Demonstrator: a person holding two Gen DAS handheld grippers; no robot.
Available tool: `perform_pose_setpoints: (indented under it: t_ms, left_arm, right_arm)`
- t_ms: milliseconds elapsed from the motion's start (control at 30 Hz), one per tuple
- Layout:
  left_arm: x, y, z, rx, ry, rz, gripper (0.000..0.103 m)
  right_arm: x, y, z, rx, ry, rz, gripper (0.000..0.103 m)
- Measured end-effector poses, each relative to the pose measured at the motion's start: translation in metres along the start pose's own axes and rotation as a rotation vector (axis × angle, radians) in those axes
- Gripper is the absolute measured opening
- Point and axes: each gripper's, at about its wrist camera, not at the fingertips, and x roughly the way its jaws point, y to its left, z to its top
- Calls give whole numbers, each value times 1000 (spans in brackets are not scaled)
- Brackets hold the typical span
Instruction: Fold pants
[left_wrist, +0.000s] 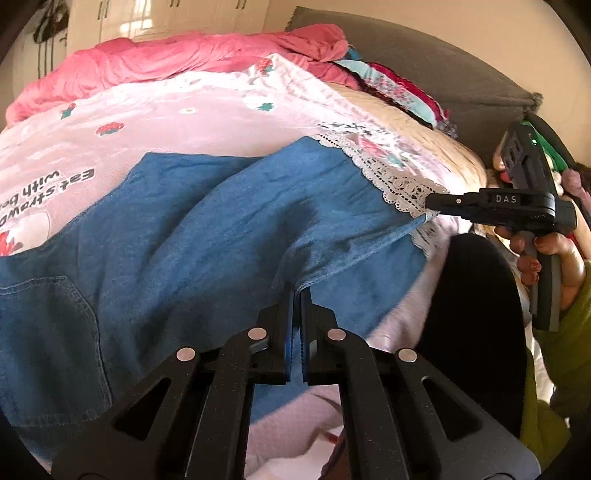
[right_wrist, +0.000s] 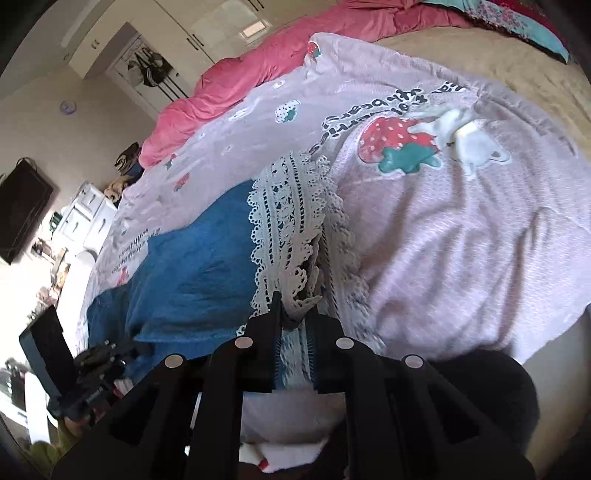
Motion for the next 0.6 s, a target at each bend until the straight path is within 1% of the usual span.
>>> perform_pose_setpoints:
  t_ms: [167,267,300,367,400,467,500,533,567,600]
  left_arm:
    - [0,-14,-9,43,30,-9,0]
    - [5,-20,-13,62,53,-16,0]
    - [8,-21,-14,67,64,-14,0]
    - [17,-19,-18,64,90,-3,0]
    - [19,-19,-20,62,100,-1,0]
    - [22,-17,-23,60,109,1,1]
    - [22,-16,-23,55,109,1,1]
    - [21,-16,-22,49,106,-2,1]
    - [20,-15,-22,44,104,-6,1]
    - [19,-15,-23,42,102,-6,2]
  right_arm:
    - [-6,-7,-14,-24,31,-32,11]
    - [-3,-15,-19,2,45,-53,11]
    - [0,-18,-20,15,53,-62,10]
    - [2,-14,-21,-19,55,-90,11]
    - [2,-12,-22,-32,59,-105,13]
    - [0,-10,-21,-44,60,-131,25]
    - [-4,-9,-21,-57,52,-164,35]
    - [-12,-8,-20,-82,28,-216,35]
    - [-18,-7,-19,-96,5,-235,35]
    - [-24,-6,-18,-104,-16,-235,35]
